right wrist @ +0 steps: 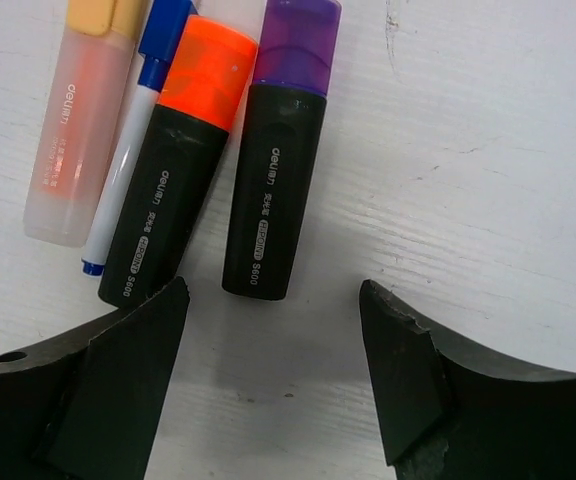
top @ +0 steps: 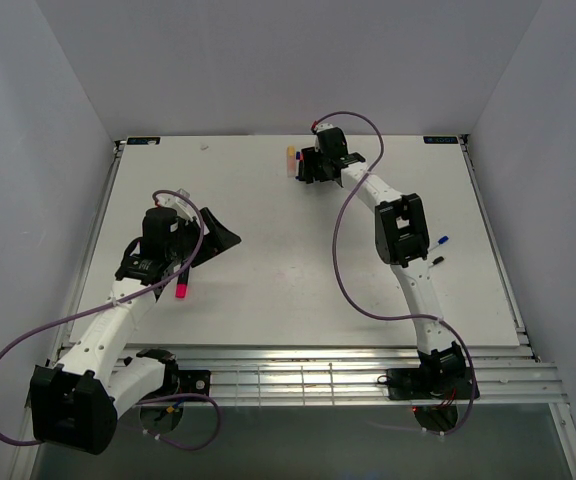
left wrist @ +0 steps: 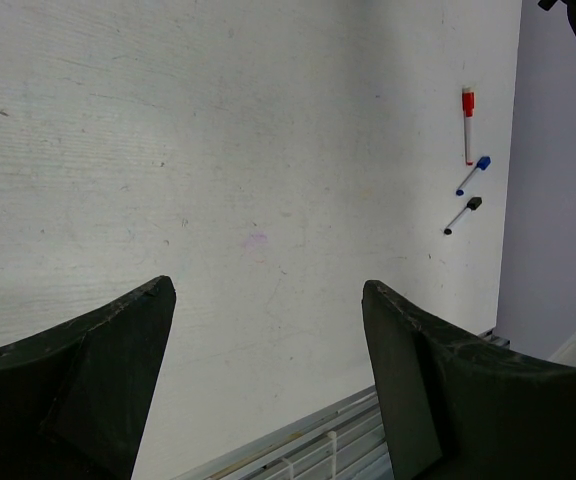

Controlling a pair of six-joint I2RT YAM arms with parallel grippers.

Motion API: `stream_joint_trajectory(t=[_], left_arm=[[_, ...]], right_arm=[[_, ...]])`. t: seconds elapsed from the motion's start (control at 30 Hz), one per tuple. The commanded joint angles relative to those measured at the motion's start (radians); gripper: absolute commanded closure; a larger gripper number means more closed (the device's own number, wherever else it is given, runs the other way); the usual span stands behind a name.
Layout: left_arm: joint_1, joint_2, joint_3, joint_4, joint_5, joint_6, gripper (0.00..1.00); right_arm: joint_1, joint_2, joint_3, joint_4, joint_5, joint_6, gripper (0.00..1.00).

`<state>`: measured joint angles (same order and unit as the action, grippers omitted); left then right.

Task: Open the pen caps

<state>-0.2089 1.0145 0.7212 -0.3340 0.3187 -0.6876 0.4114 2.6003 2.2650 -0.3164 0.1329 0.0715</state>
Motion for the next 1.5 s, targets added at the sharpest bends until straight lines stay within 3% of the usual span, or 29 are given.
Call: stream_joint_trajectory(t=[0.0,0.4,0.8,0.9,0.93,1.0,1.2,1.33,1.47], left_arm=[[-0.001,0.001,0.007,0.023,0.008,0.016,0.14],[-0.001,0.012,-0.002,0.033,0.013,0.019,0.14],[-0.001,0.013,-0.008,0.041,0.023,0.014,0.14],[-0.001,0.012,-0.014,0.043,0.026,0.011,0.14],[-0.003,0.012,-0.017,0.044,0.028,0.008,0.14],[-0.001,0.012,-0.025,0.047,0.04,0.007,0.14],[-0.001,0.027,-0.023,0.065,0.101,0.005,0.16],[-0.004,0.07,-0.003,0.102,0.18,0.005,0.25],[-0.046,0.133,0.038,0.119,0.217,-0.004,0.28]], right_arm=[[0.006,0.035,0.051,0.022,0.014,-0.012,0.25],[-0.002,0.101,0.146,0.024,-0.001,-0.018,0.35],[-0.036,0.103,0.15,-0.023,-0.046,0.014,0.6],[-0.039,0.083,0.119,-0.03,-0.056,0.019,0.78],[-0.039,0.073,0.107,-0.029,-0.056,0.019,0.88],[-0.039,0.048,0.078,-0.029,-0.058,0.02,0.92],[-0.039,-0.124,-0.181,0.017,-0.016,0.045,0.92],[-0.04,-0.363,-0.535,0.173,-0.019,0.083,0.92],[-0.034,-0.59,-0.88,0.252,-0.048,0.12,0.92]])
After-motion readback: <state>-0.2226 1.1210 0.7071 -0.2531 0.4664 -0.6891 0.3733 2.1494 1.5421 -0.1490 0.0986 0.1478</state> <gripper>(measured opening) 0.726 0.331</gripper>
